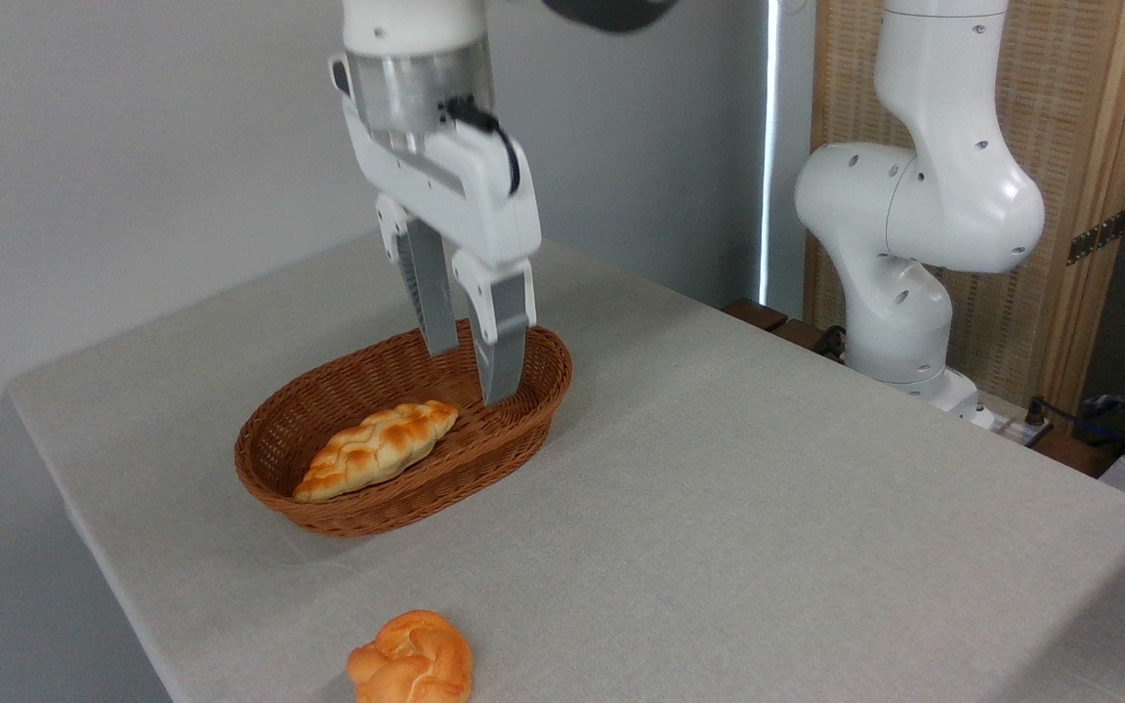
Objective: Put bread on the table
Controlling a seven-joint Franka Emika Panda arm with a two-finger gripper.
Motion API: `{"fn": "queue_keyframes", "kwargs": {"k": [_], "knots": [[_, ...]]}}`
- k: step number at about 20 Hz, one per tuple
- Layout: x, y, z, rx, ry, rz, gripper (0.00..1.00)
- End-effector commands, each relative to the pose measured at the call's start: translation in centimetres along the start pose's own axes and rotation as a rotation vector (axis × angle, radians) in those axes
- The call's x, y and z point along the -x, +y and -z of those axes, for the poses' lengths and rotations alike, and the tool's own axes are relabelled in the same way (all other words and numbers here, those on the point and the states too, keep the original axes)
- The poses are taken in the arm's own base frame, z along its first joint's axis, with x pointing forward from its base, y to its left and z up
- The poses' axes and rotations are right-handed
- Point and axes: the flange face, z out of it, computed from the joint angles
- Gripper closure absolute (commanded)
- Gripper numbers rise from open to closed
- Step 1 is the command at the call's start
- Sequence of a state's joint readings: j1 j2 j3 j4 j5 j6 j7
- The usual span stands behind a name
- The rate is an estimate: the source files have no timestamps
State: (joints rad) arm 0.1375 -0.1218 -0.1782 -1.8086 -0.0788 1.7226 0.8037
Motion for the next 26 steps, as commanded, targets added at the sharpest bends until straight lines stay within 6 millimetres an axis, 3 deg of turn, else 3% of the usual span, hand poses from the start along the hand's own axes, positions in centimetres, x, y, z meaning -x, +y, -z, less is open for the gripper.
{"fn": "queue_keyframes", "kwargs": {"k": [1, 8, 22, 26], "knots": [[-0.7, 0.1, 1.5, 0.020, 0.010, 0.057, 0.00], [0.4, -1.8, 5.3, 0.095, 0.047, 0.092, 0.00], [-1.4, -1.5, 4.4, 0.089, 0.046, 0.071, 0.00], [-1.1, -1.5, 4.5, 0.040, -0.007, 0.086, 0.00]]}}
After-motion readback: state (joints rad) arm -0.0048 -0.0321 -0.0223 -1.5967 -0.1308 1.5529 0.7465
